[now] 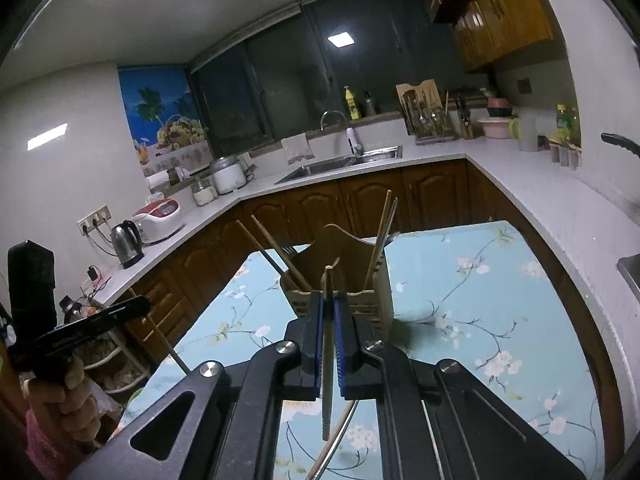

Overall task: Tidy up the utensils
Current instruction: 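Lift both chopsticks and lower them into the wooden holder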

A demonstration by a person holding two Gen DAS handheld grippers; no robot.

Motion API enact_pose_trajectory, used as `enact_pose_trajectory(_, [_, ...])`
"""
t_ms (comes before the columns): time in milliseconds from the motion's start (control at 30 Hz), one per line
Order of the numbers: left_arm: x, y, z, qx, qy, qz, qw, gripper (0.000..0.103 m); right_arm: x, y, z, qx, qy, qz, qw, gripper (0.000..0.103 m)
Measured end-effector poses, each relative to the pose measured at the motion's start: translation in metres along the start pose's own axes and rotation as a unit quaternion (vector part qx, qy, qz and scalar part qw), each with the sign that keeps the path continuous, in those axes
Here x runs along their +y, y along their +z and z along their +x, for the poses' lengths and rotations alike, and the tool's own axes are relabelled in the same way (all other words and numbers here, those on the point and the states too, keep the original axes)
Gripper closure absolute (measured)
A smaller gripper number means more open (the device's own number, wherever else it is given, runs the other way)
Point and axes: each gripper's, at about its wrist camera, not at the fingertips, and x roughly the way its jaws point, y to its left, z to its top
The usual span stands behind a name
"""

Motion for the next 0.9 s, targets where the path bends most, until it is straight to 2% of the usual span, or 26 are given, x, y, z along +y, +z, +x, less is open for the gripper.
enact_pose_trajectory(433, [0.001,0.013,0.004,-0.022,0.004,-0.010,0.9997,0.099,-0.007,0.006,0.003,-0.012,-0.005,0.011,1.000,0.098])
enact_pose_trajectory(633, [0.001,0.035,0.012,-0.042,0.007,-0.011,0.9990,0.099,-0.012,0.027,0.006,-0.039,-0.013,0.013,0.999,0.098])
enact_pose_trajectory(767, [-0.004,0.062,0.016,-0.077,0.010,-0.004,0.9970,0.099,-0.013,0.053,0.011,-0.069,-0.018,0.009,0.997,0.098])
enact_pose_trajectory(900, [-0.011,0.092,0.021,-0.121,0.030,0.013,0.9921,0.099,-0.012,0.082,0.019,-0.104,-0.022,0.009,0.994,0.098])
